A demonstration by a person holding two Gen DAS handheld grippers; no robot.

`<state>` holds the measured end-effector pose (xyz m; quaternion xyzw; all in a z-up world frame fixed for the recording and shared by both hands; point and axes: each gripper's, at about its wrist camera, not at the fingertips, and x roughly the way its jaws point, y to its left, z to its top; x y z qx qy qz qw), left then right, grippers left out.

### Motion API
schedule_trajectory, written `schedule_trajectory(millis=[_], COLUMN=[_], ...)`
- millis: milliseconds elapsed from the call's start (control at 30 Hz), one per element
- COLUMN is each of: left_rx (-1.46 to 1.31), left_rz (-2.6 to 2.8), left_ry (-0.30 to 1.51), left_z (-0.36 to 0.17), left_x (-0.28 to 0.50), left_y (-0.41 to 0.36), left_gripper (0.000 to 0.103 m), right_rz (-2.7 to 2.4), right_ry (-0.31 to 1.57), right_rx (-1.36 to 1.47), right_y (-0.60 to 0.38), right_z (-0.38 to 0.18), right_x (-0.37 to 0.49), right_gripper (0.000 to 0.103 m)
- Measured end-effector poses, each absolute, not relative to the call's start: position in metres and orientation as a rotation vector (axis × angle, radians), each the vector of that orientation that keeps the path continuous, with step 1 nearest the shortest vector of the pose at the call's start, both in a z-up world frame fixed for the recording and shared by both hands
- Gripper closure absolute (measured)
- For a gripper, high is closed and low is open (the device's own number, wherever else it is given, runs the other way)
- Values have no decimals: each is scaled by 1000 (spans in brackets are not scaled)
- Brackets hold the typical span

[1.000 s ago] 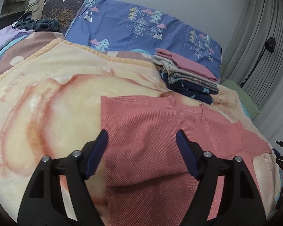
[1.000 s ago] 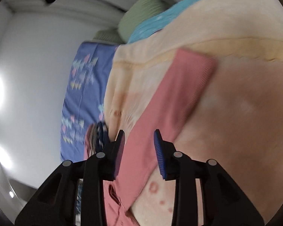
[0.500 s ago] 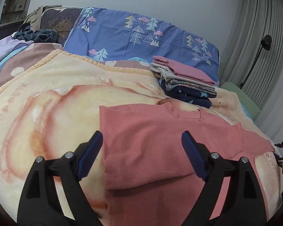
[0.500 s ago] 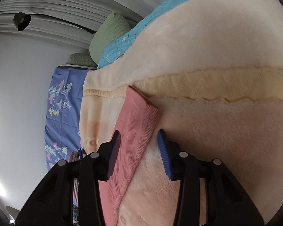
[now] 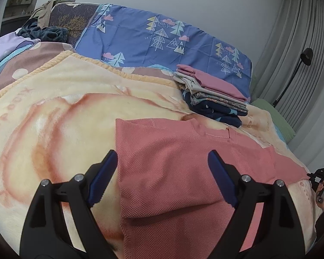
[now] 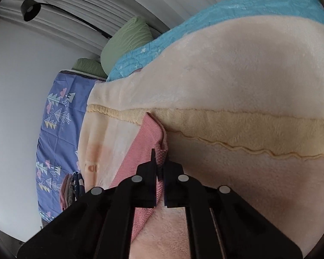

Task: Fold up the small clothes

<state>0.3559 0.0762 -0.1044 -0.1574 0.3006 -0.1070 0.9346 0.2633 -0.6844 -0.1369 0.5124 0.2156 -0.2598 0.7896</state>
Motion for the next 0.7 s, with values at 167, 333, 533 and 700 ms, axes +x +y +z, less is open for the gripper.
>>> schedule_trajectory(millis=[167, 333, 533, 700], left_rx=[-343, -359, -379, -440], left_rz=[-230, -239, -252, -281], left_ry=[619, 613, 607, 595], left_z=[-106, -105, -103, -101], left_x=[356, 355, 354, 354], left_y=[79, 81, 82, 91], left_gripper=[16, 16, 16, 16], right_rz=[-500, -383, -201, -120], right_ry=[421, 395, 392, 416], right_rx=[1068, 1015, 946, 889], right_y=[-666, -633, -571, -526], right_z=[-111, -75, -40, -28], right_x=[275, 298, 326, 344], right_gripper=[99, 99, 99, 99])
